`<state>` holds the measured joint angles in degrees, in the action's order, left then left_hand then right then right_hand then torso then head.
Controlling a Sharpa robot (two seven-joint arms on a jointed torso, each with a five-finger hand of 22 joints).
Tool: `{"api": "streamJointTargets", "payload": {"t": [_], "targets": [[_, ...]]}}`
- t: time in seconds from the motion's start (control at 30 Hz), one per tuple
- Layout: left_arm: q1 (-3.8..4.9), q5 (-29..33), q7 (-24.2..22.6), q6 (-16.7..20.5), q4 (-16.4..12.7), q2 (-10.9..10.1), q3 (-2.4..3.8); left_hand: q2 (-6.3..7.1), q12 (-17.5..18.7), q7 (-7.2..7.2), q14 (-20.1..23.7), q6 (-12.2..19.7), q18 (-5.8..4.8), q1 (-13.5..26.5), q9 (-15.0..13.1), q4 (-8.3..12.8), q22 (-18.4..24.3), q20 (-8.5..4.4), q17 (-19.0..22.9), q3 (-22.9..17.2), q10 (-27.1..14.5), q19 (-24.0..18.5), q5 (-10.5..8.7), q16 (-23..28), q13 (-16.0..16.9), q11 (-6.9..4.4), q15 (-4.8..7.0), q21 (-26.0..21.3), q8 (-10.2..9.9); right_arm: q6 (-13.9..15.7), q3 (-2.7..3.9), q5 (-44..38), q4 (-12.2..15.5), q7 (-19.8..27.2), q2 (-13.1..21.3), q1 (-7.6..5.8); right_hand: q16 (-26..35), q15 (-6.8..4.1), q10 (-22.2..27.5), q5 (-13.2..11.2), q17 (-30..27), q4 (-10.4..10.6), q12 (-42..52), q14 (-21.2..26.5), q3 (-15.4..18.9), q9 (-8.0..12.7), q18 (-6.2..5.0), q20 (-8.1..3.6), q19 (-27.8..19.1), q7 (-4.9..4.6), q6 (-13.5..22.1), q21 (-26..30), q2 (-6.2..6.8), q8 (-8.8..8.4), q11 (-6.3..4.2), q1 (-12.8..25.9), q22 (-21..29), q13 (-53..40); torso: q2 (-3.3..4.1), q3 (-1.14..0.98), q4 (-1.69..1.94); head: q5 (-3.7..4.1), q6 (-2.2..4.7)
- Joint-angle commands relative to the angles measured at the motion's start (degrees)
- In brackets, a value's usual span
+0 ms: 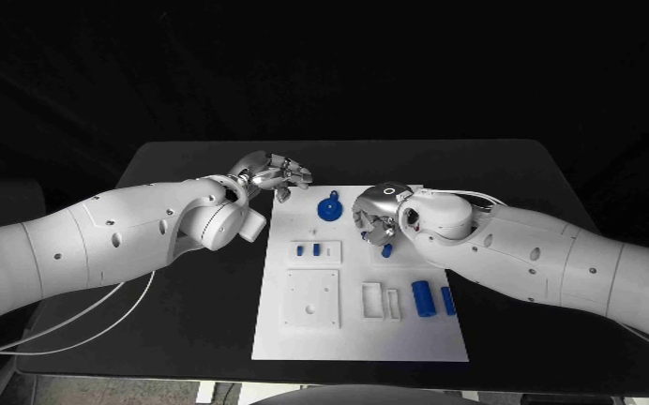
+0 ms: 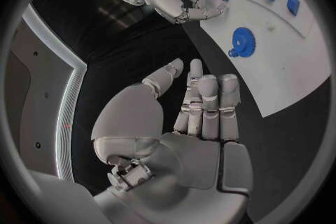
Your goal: Assemble the parts on the task board
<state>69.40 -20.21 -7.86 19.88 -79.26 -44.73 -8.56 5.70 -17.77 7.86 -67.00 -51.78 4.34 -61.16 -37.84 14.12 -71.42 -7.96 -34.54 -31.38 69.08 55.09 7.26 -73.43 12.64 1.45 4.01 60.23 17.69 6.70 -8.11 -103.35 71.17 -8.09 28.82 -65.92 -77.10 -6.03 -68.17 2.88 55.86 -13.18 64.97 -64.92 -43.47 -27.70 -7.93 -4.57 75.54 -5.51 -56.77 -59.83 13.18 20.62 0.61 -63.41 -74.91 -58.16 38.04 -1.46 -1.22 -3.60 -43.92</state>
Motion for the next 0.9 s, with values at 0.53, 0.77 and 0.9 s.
{"api": "streamJointTargets", "payload": {"t": [0.53, 0.77, 0.9], "targets": [[0.02, -0.07, 0.13, -0.85, 0.04, 0.03, 0.01, -0.08, 0.55, 0.22, -0.17, 0.47, 3.13, 1.0, 0.17, -1.09, 0.09, -1.2, 0.01, -0.04, -0.85, 0.53, -0.44, 0.37, 0.2, 1.44, -0.46, -0.37, -0.07, 2.41, -0.01, -0.14, 0.16, -2.27, -0.53, 0.04, 0.59, -0.17, 11.95, -0.1, 0.31, 2.59, 0.19, -0.53, 1.32, -0.33, -7.07, -0.05, 0.36, -0.08, -2.66, -0.33, -0.18, 0.25, -1.09, 2.08, -0.66, 0.37, 0.02, -0.05, -0.02, -0.06, 0.14], [0.03, -0.07, 0.17, -0.82, 0.11, 0.04, 0.0, -0.09, 0.59, 0.23, -0.17, 0.5, 3.15, 1.03, 0.18, -1.15, 0.09, -1.2, 0.01, -0.06, -0.85, 0.54, -0.43, 0.37, 0.22, 1.44, -0.46, -0.38, -0.07, 1.66, -0.01, -0.25, 0.22, -2.66, -0.68, 0.04, 0.45, -0.46, 11.24, -0.09, 0.52, 3.46, 0.43, -1.12, 1.5, -0.61, -7.07, -0.29, 0.8, 0.3, -3.49, -0.7, -0.89, 0.64, -1.44, 2.26, -0.72, 0.45, 0.0, -0.04, -0.02, 0.0, 0.21], [0.03, -0.07, 0.23, -0.85, 0.08, -0.04, 0.0, -0.09, 0.59, 0.23, -0.17, 0.51, 3.15, 1.03, 0.18, -1.15, 0.09, -1.2, 0.01, -0.06, -0.85, 0.54, -0.43, 0.37, 0.22, 1.44, -0.46, -0.38, -0.07, 2.75, -0.01, -0.16, 0.52, -2.75, -0.2, 0.04, 0.45, -0.47, 11.23, -0.09, 0.52, 3.47, 0.44, -1.13, 1.5, -0.61, -7.07, -0.29, 0.8, 0.31, -3.5, -0.7, -0.9, 0.65, -1.45, 2.26, -0.72, 0.45, 0.02, -0.03, 0.01, 0.05, 0.19]]}}
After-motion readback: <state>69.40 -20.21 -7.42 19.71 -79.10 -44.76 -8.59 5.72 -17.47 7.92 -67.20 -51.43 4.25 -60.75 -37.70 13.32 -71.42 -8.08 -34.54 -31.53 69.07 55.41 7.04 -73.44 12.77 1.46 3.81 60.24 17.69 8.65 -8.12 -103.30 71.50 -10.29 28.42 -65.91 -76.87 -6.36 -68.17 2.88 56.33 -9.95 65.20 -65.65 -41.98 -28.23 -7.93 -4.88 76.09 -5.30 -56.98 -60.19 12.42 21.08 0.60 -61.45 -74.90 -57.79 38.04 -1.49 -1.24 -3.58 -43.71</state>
